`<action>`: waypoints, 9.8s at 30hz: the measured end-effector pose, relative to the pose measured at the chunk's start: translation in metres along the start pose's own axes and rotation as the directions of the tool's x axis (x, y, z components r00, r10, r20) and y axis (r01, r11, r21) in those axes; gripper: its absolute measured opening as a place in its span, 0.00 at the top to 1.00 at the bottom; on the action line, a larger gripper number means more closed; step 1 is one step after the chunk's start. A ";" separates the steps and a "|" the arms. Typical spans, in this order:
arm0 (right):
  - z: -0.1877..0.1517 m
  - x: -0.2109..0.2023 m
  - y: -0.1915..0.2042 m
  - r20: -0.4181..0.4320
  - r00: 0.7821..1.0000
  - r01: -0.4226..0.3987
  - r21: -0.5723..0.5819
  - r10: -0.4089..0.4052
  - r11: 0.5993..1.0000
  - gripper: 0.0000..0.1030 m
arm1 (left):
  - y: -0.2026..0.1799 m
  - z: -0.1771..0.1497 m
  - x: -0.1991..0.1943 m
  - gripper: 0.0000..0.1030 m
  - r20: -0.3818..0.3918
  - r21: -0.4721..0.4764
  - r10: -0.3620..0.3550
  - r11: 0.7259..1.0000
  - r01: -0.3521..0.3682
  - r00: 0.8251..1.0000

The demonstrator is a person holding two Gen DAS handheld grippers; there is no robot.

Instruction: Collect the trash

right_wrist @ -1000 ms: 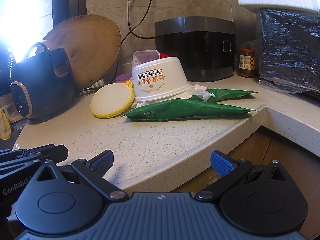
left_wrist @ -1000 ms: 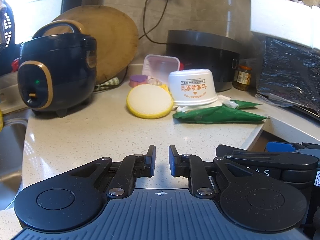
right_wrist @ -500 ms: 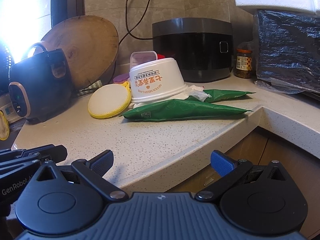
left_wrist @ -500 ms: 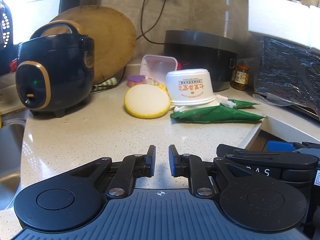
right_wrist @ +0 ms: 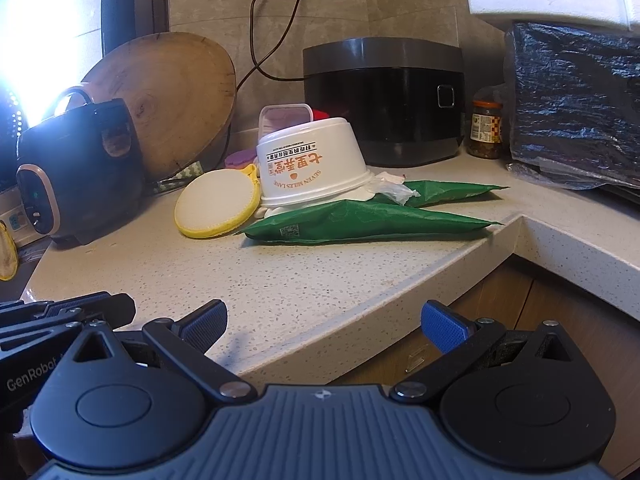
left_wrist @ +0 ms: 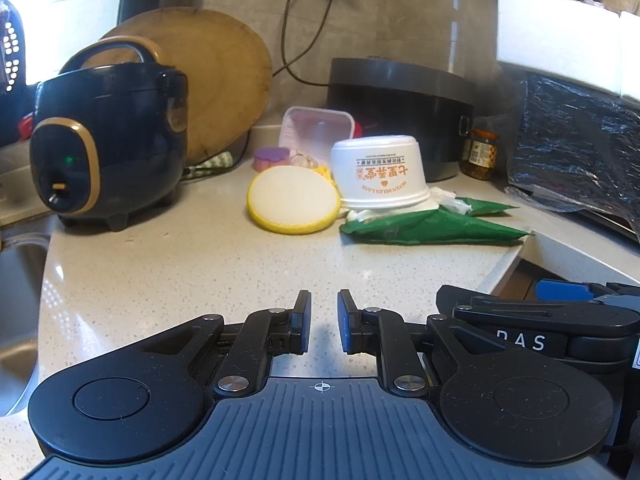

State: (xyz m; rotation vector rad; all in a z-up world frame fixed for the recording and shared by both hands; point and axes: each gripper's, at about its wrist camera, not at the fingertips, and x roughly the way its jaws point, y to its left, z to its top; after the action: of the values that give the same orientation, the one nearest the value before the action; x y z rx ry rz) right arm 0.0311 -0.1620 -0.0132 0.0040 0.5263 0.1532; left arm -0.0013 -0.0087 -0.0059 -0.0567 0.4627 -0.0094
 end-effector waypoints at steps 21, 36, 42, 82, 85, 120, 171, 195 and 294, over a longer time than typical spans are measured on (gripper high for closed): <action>0.000 0.004 -0.004 -0.005 1.000 -0.011 0.006 0.011 1.000 0.00 | 0.004 0.008 0.006 0.83 -0.015 -0.009 -0.001 1.000 0.001 1.000; 0.038 0.025 -0.027 0.152 0.984 -0.066 -0.146 0.088 0.987 0.00 | -0.006 0.077 0.030 0.82 -0.045 0.182 -0.045 0.982 0.052 0.998; 0.087 0.071 -0.096 0.047 0.999 0.015 0.041 -0.016 0.999 0.00 | 0.008 0.133 0.080 0.81 -0.048 0.069 -0.154 0.985 0.157 0.987; 0.188 0.218 -0.126 -0.094 0.816 -0.440 0.538 0.570 0.718 0.00 | 0.011 0.174 0.277 0.91 -0.172 -0.192 -0.297 0.945 0.264 0.939; 0.192 0.202 -0.115 -0.087 0.838 -0.440 0.477 0.539 0.761 0.00 | 0.000 0.180 0.279 0.92 -0.129 -0.179 -0.315 0.940 0.291 0.940; 0.145 0.105 -0.102 0.068 0.995 0.059 0.209 -0.075 0.976 0.00 | -0.089 0.199 0.164 0.81 0.067 0.299 0.030 0.953 -0.048 0.997; 0.084 0.161 -0.043 -0.261 0.962 -0.103 -0.086 0.077 0.991 0.01 | -0.080 0.174 0.131 0.81 0.132 0.363 -0.142 0.928 0.085 0.981; 0.147 0.221 -0.060 -0.199 0.965 -0.143 0.152 0.172 0.978 0.36 | -0.017 0.164 0.211 0.72 0.021 0.191 0.095 0.977 -0.098 0.995; -0.299 0.264 -0.235 -0.843 0.516 0.194 0.286 0.151 0.938 0.32 | -0.162 -0.213 0.205 0.71 -0.657 -0.194 -0.470 0.861 0.470 0.590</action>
State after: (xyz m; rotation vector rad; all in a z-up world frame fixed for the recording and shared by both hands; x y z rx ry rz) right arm 0.1405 -0.3660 -0.4141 0.2900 1.5817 0.0177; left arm 0.0872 -0.1858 -0.2782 -0.1810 1.1991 -0.5849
